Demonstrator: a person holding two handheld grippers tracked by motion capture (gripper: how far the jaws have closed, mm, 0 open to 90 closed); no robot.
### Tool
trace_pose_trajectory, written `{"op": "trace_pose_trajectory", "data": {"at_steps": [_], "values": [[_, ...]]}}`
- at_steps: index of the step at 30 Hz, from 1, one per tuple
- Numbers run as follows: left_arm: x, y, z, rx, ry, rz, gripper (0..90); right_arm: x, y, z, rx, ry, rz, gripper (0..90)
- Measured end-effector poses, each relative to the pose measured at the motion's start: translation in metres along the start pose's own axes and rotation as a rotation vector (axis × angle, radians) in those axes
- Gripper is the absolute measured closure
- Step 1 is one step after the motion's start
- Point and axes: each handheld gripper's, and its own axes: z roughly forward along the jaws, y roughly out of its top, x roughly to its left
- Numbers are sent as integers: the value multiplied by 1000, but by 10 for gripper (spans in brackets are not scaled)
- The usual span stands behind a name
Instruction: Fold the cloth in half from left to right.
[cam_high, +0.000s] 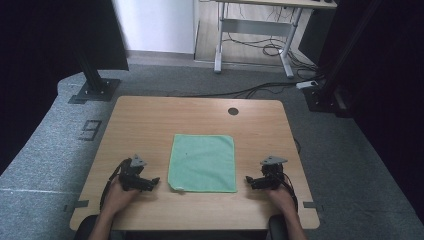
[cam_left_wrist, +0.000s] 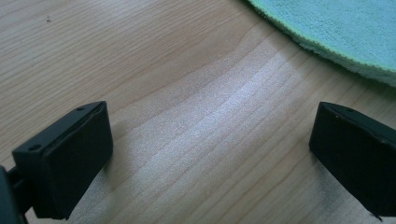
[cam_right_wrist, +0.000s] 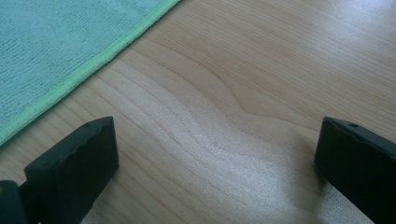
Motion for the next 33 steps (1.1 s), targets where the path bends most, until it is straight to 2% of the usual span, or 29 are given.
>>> {"op": "trace_pose_trajectory", "data": {"at_steps": [4,7,13,18,21,26,30,33], "values": [[0,0,0,0,0,0,0,3,1,-1,-3,-2,17,27],[0,0,0,0,0,0,0,10,5,-2,-18,34,29,47],[0,0,0,0,0,0,0,32,14,1,-28,61,-7,27],[0,0,0,0,0,0,0,45,18,4,-25,71,-15,15],[0,0,0,0,0,0,0,51,19,6,-16,73,-36,14],[0,0,0,0,0,0,0,55,19,7,-6,67,-61,14],[0,0,0,0,0,0,0,56,17,10,23,50,-87,14],[0,0,0,0,0,0,0,56,16,10,32,49,-88,10]]}}
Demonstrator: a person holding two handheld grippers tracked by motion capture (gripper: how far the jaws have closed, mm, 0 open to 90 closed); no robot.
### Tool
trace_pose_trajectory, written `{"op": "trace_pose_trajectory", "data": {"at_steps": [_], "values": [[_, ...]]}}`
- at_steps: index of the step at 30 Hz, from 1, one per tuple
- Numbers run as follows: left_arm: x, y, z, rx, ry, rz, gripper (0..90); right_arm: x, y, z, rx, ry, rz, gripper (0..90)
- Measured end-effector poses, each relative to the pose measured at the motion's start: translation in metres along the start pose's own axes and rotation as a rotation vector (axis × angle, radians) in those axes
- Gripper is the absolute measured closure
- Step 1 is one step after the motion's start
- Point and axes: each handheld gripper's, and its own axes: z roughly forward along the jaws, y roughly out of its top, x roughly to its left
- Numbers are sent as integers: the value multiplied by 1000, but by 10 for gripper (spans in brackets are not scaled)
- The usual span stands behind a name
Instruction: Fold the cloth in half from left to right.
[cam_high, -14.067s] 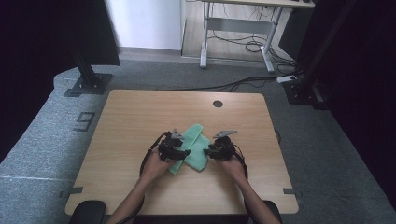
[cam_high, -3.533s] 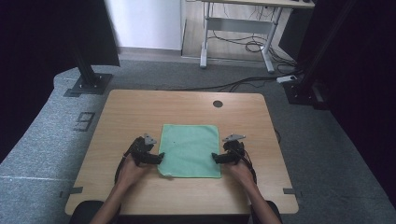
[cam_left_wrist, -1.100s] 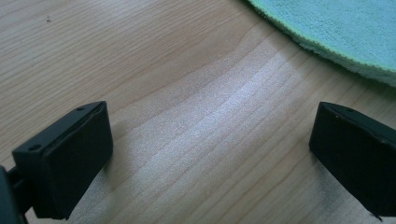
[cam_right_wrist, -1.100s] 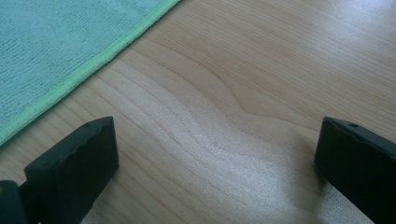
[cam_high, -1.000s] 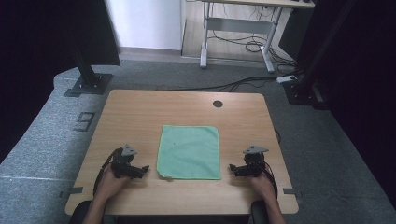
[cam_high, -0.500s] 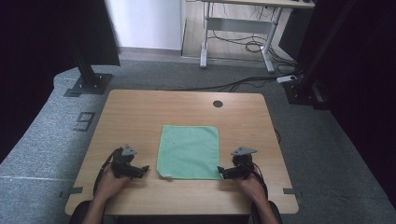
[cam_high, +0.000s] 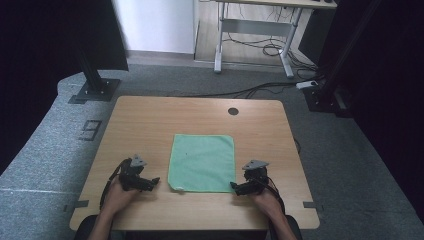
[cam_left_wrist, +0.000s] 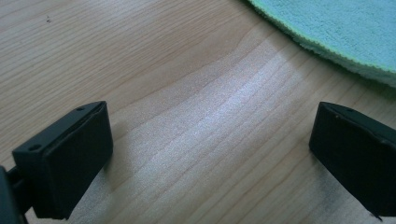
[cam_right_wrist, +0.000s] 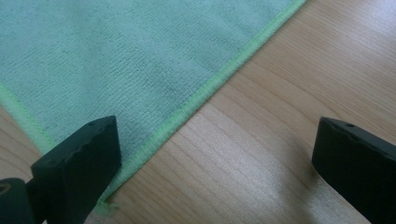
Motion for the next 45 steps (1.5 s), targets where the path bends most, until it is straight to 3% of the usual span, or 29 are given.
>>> {"op": "trace_pose_trajectory", "data": {"at_steps": [7,16,33,37,45], "values": [[0,0,0,0,0,0,0,-7,-1,-3,6,-28,-3,8],[0,0,0,0,0,0,0,-25,-6,-8,9,-86,28,19],[0,1,1,0,-2,-1,0,-63,-10,-11,-1,-203,124,33],[0,1,1,0,0,-2,0,-70,-14,-11,-12,-186,173,32],[-1,7,3,25,8,-15,0,-73,-18,-9,-31,-173,219,0]]}}
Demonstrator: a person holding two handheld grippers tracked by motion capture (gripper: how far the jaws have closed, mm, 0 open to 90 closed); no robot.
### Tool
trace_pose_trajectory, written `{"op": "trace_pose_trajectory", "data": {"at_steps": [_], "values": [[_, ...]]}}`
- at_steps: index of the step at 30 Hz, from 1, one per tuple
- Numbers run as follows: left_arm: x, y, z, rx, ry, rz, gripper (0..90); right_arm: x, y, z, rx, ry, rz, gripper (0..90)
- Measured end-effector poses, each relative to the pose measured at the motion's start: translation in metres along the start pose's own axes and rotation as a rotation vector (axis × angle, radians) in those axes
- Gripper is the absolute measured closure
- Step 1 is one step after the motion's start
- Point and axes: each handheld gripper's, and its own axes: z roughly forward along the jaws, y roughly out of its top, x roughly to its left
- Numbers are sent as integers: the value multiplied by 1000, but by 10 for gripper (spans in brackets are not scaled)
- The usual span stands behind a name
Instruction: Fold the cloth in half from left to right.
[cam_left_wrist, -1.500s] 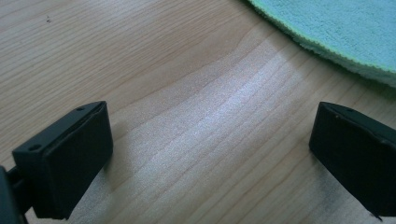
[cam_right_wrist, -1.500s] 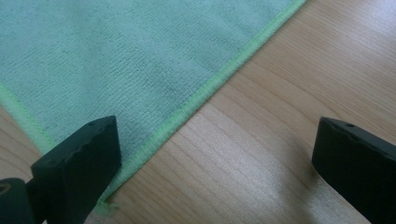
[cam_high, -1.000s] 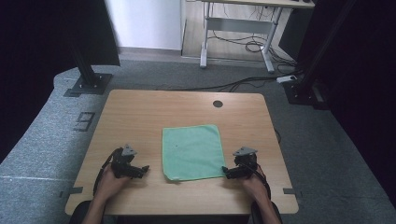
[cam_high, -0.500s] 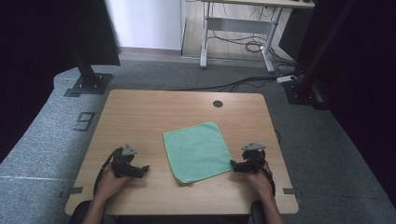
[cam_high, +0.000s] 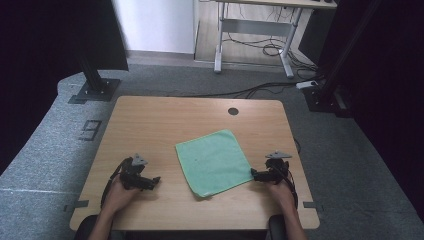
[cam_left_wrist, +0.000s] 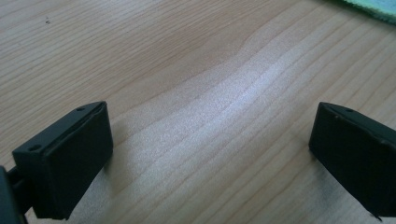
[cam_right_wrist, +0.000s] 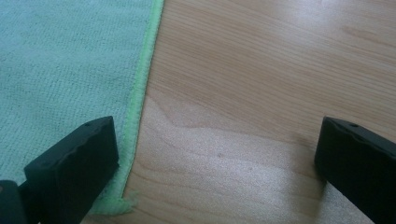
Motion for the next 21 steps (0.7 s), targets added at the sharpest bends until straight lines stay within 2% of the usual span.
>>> {"op": "trace_pose_trajectory", "data": {"at_steps": [3,6,13,16,21], "values": [[1,7,3,18,5,-10,0,0,-1,0,-5,-3,3,0],[3,14,6,17,-4,-15,0,1,-1,0,-5,-2,3,0],[10,45,13,-34,-25,-64,4,1,-2,-1,-4,-1,2,0],[13,59,18,-54,-49,-84,0,2,-2,-2,-5,1,1,0],[15,80,28,-56,-31,-74,0,2,-2,-2,-5,1,1,0]]}}
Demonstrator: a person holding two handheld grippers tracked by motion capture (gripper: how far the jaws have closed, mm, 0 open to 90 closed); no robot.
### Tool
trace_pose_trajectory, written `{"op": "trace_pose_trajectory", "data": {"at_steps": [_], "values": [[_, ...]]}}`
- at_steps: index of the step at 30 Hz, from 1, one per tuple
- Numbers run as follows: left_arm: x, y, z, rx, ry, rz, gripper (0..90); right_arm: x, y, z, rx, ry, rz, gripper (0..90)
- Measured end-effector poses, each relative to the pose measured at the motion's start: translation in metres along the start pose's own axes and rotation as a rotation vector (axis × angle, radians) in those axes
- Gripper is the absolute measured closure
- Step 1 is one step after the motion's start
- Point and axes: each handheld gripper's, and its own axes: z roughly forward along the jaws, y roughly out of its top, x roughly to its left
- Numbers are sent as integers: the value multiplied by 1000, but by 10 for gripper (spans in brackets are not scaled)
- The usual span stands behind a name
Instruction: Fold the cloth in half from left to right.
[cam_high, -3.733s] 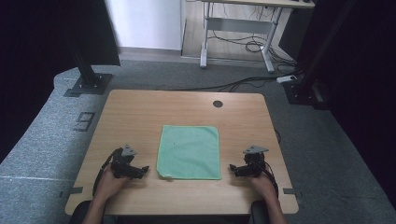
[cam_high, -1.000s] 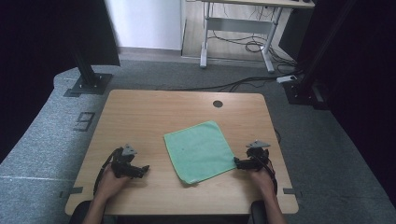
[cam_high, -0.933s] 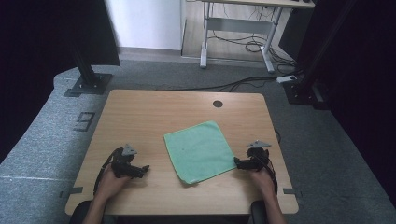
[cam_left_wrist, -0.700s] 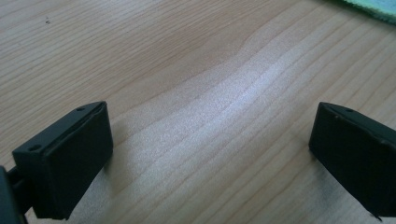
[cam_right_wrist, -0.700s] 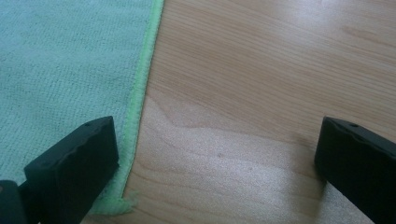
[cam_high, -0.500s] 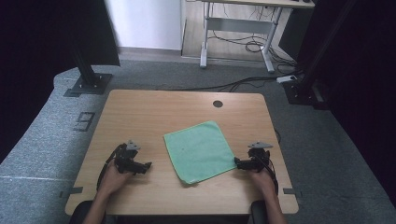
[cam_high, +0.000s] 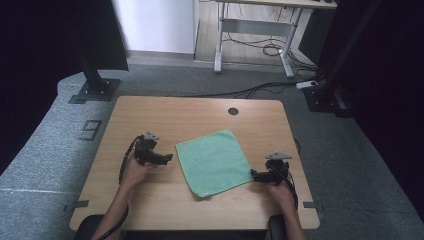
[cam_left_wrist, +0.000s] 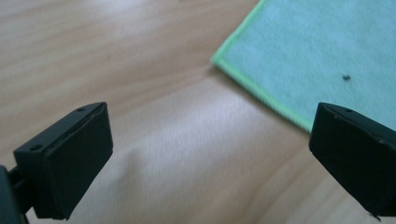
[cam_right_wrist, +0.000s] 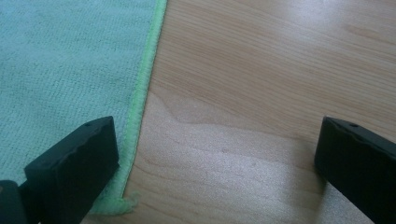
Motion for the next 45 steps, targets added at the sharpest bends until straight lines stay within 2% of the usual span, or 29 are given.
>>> {"op": "trace_pose_trajectory", "data": {"at_steps": [6,11,14,19,25,30,34,39,45], "values": [[3,16,14,11,25,16,23,0,0,0,0,0,0,0],[8,23,22,-15,27,-30,92,0,0,0,0,0,0,0],[9,28,27,-17,39,-28,101,0,0,0,0,0,0,0],[15,31,38,-21,42,-56,136,0,0,0,0,0,0,0],[16,33,51,-4,53,-69,137,0,0,0,0,0,0,0],[15,31,61,33,115,-44,136,0,0,0,0,0,0,0],[15,29,63,24,127,-37,99,0,0,0,0,0,0,0],[16,25,64,4,143,-53,47,0,0,0,0,2,-2,0],[16,25,64,4,145,-54,38,-1,1,-1,3,22,-17,27]]}}
